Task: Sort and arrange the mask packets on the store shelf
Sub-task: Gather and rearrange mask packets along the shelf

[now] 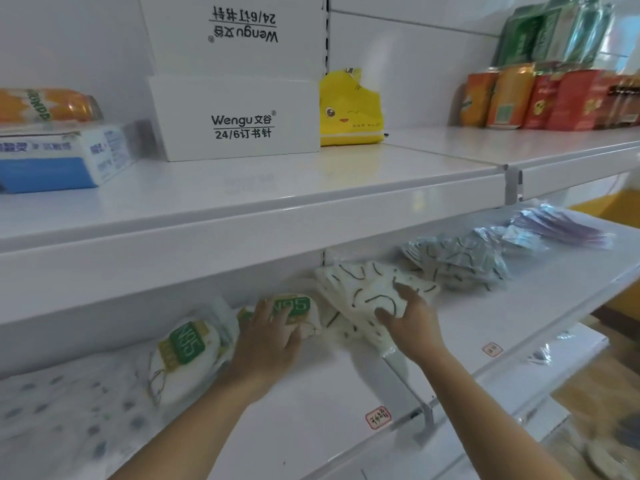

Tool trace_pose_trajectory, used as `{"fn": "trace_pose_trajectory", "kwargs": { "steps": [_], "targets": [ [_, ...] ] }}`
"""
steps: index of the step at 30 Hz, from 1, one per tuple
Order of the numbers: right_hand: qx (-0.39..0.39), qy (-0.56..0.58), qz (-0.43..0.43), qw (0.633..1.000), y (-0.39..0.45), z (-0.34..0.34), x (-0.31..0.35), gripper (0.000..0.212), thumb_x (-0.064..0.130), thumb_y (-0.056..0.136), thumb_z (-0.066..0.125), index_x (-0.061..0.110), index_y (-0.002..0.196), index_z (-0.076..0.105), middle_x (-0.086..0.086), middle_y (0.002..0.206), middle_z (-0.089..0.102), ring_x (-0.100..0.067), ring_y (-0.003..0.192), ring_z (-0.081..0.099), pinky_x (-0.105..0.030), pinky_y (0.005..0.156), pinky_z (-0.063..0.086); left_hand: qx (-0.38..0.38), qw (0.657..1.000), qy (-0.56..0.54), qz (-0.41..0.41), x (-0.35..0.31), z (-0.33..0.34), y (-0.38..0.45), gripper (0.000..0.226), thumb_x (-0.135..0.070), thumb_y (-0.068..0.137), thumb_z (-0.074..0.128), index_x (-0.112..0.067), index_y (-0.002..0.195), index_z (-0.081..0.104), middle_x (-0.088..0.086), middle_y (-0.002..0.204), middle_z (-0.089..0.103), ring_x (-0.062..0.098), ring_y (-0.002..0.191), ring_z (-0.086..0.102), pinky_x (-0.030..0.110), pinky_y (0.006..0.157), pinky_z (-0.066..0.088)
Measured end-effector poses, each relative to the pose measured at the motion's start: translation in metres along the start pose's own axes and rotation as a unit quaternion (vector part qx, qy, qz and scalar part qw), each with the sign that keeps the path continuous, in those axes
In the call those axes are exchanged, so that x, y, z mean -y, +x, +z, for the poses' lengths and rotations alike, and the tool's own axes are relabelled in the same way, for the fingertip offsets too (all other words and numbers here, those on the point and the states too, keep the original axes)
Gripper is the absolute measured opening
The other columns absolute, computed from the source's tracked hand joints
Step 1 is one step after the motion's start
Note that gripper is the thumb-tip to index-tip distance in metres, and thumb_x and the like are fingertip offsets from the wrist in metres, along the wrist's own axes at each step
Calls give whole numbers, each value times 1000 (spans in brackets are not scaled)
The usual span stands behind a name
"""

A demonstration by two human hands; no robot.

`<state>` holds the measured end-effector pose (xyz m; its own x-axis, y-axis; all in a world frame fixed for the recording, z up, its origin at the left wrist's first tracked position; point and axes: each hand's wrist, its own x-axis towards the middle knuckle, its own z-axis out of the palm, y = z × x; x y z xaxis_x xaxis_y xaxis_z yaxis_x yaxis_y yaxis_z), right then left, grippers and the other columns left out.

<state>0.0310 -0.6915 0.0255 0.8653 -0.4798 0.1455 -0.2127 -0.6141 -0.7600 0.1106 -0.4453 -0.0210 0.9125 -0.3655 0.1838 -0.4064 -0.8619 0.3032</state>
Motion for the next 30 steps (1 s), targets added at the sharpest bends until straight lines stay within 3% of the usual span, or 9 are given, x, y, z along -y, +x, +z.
{"fn": "trace_pose_trajectory", "kwargs": {
  "steps": [2, 5, 7, 11, 18, 21, 24, 30],
  "targets": [
    [25, -43, -81, 995, -12, 19, 1, 51, 24, 89, 75, 14, 137, 59, -6, 129, 66, -28, 122, 58, -26, 96, 41, -14, 999, 25, 28, 12, -11, -9, 55, -46, 101, 30, -23, 150, 39, 1, 165, 18, 23, 154, 13, 43, 123, 15],
    [-5, -91, -202, 975, -23, 56, 11, 34, 17, 84, 77, 15, 117, 70, -4, 118, 70, -32, 122, 57, -46, 109, 44, -51, 993, -57, 89, 26, -35, -27, 42, -34, 103, 45, -22, 143, 50, -5, 164, 24, 17, 153, 19, 39, 123, 24],
    [-58, -84, -257, 961, -34, 83, 31, 31, 10, 77, 80, 13, 106, 72, -6, 109, 72, -39, 119, 59, -53, 105, 46, -77, 984, -106, 119, 34, -53, -44, 39, -26, 101, 51, -21, 140, 55, -7, 162, 30, 8, 153, 18, 33, 122, 25],
    [-110, -30, -323, 940, -70, 134, 88, 26, 8, 73, 73, 16, 97, 74, -5, 101, 71, -39, 108, 60, -51, 92, 48, -152, 975, -119, 112, 63, -98, -87, 41, -31, 95, 44, -14, 128, 62, -2, 154, 44, 9, 150, 26, 26, 121, 23],
    [36, 2, -362, 932, -157, 238, 195, 24, 11, 74, 70, 21, 96, 71, -2, 101, 68, -32, 114, 53, -48, 91, 47, -200, 976, -86, -1, 210, -145, -193, 37, -31, 94, 45, -14, 120, 66, -1, 143, 53, 11, 143, 40, 33, 114, 37],
    [86, 4, -357, 930, -198, 284, 234, 23, 11, 78, 71, 21, 99, 71, 0, 101, 69, -29, 111, 53, -46, 90, 46, -233, 970, -58, -41, 274, -165, -242, 36, -32, 93, 45, -14, 114, 68, 0, 131, 57, 13, 128, 50, 34, 104, 43],
    [123, 5, -386, 914, -234, 327, 267, 25, 10, 81, 70, 21, 104, 69, 2, 100, 69, -30, 104, 56, -44, 85, 48, -290, 954, -17, -80, 336, -187, -285, 29, -22, 88, 49, -11, 106, 69, 4, 116, 63, 25, 110, 59, 44, 90, 52],
    [178, 11, -408, 895, -300, 396, 319, 27, 8, 85, 65, 16, 111, 67, -2, 101, 69, -27, 97, 55, -38, 79, 46, -341, 924, 20, -173, 428, -213, -359, 28, -22, 82, 46, -15, 96, 70, 1, 95, 66, 28, 89, 62, 47, 76, 54]
  ]
}}
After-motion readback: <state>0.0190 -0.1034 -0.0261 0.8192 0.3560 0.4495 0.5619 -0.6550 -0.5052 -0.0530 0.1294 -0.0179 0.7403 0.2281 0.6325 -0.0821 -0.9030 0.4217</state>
